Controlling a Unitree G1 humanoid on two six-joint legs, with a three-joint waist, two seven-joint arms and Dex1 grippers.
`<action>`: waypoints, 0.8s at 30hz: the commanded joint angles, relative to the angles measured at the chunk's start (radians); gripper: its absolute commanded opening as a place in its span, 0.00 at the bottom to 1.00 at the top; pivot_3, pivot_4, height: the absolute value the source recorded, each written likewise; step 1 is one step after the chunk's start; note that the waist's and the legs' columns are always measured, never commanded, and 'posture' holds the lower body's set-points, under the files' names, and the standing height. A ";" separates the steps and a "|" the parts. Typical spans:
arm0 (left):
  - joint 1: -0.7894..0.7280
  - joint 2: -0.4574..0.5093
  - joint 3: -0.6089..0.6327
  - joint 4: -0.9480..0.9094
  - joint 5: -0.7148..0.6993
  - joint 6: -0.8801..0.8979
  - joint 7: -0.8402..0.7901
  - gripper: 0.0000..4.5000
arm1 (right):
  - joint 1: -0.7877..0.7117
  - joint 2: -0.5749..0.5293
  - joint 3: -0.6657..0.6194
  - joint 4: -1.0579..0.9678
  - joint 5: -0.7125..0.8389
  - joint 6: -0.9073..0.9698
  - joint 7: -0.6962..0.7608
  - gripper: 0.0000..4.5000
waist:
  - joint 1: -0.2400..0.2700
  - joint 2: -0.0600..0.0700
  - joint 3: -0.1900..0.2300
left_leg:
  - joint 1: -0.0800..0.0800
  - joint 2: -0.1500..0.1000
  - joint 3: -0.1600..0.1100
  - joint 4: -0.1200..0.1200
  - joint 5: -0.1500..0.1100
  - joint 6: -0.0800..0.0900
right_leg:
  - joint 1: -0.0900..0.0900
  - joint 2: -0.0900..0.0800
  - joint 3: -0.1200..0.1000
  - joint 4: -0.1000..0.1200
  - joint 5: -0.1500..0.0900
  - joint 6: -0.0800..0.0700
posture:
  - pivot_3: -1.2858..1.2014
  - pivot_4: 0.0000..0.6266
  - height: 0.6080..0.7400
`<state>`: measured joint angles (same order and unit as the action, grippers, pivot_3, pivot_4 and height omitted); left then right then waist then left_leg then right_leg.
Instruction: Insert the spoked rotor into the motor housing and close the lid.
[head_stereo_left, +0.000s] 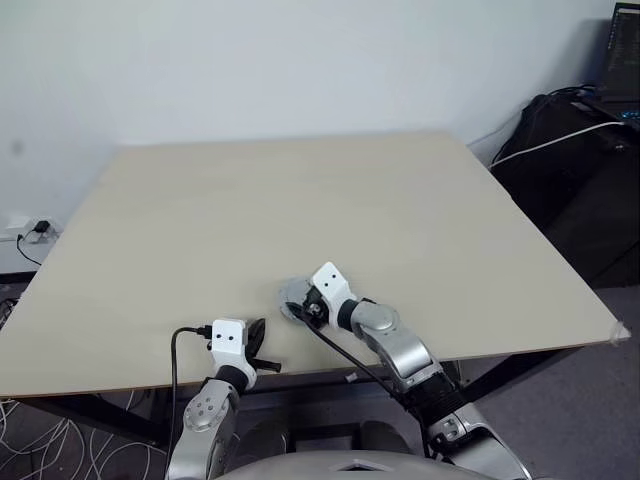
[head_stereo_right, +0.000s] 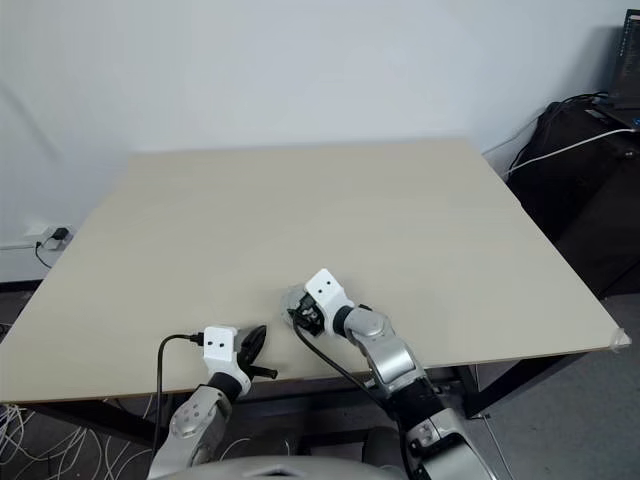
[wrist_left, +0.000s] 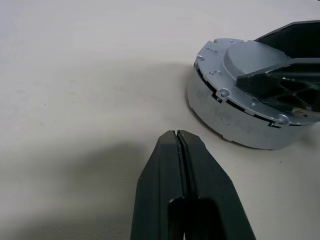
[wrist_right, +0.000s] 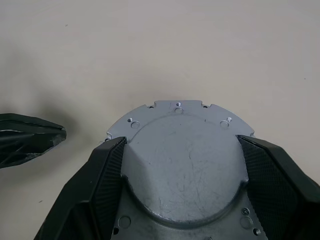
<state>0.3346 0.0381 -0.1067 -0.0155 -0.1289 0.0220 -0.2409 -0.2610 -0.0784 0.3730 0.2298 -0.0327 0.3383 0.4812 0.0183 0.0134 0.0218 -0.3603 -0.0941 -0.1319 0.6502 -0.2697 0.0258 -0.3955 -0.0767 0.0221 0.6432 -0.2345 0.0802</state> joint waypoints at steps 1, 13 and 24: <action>-0.005 -0.003 -0.003 -0.049 -0.003 -0.003 0.002 0.01 | -0.029 0.011 -0.006 0.002 -0.015 0.008 -0.022 0.71 | 0.000 0.000 0.000 | 0.000 0.000 0.000 0.000 0.000 0.000 | 0.000 0.000 0.000 0.000 0.000 0.000 | 0.52 0.00 1.00; 0.000 -0.003 -0.007 -0.052 -0.001 -0.004 0.002 0.01 | -0.030 -0.013 0.039 -0.008 -0.044 0.101 0.011 0.71 | -0.001 0.001 -0.001 | 0.001 0.000 0.000 0.000 0.000 -0.001 | 0.001 0.000 0.000 0.001 0.000 0.000 | 0.52 0.00 1.00; 0.001 -0.003 -0.007 -0.052 -0.001 -0.004 0.002 0.01 | -0.025 -0.028 0.024 -0.012 -0.045 0.143 -0.001 0.71 | 0.001 0.002 -0.002 | 0.001 0.000 0.000 0.000 0.000 -0.001 | 0.001 0.000 0.000 0.000 0.000 0.000 | 0.52 0.00 1.00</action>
<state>0.3425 0.0381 -0.1085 -0.0177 -0.1287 0.0220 -0.2407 -0.2951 -0.0893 0.4016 0.1999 -0.0685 0.4491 0.4802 0.0192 0.0158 0.0195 -0.3591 -0.0941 -0.1320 0.6502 -0.2696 0.0249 -0.3943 -0.0768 0.0219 0.6434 -0.2346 0.0806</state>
